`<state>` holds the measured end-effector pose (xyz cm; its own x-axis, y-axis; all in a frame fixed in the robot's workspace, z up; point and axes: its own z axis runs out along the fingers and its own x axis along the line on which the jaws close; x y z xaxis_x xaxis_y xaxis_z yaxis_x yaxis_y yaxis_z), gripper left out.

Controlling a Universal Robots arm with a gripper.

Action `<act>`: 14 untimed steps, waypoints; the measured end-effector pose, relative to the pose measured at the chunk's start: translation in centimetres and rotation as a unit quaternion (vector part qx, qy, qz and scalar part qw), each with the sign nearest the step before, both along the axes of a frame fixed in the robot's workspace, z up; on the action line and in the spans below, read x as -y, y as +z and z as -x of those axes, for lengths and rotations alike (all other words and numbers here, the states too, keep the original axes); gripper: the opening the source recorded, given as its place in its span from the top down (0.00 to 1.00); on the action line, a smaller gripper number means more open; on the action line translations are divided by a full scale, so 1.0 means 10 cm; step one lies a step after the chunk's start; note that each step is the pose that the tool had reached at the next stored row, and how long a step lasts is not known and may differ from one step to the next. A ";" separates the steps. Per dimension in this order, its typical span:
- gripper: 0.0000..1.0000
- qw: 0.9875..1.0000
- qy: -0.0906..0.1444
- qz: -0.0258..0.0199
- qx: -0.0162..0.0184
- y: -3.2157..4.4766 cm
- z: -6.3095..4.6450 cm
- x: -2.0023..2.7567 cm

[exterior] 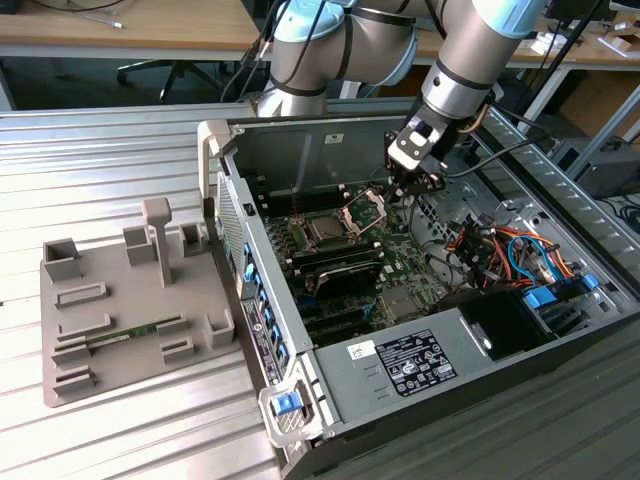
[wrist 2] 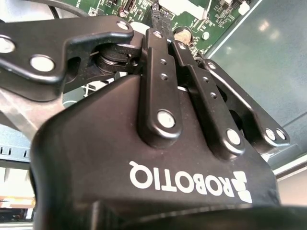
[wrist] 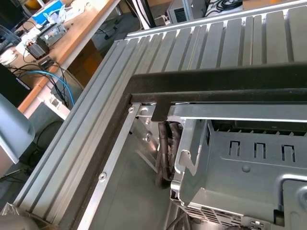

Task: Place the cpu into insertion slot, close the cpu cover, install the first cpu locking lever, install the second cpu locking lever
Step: 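Close the cpu cover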

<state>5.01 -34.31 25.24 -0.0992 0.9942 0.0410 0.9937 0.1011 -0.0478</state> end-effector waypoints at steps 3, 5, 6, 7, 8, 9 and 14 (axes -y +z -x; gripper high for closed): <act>0.90 1.000 0.000 0.000 0.000 0.000 0.01 0.000; 0.90 1.000 0.000 0.000 0.000 0.000 0.01 0.000; 0.90 1.000 0.000 0.000 0.000 0.000 0.01 0.000; 0.90 1.000 0.000 0.000 0.000 0.000 0.01 0.000; 0.90 1.000 0.000 0.000 0.000 -0.001 0.01 0.000; 0.90 1.000 0.000 0.000 0.000 -0.001 0.01 0.000; 0.90 1.000 0.000 0.000 0.000 -0.003 0.02 0.000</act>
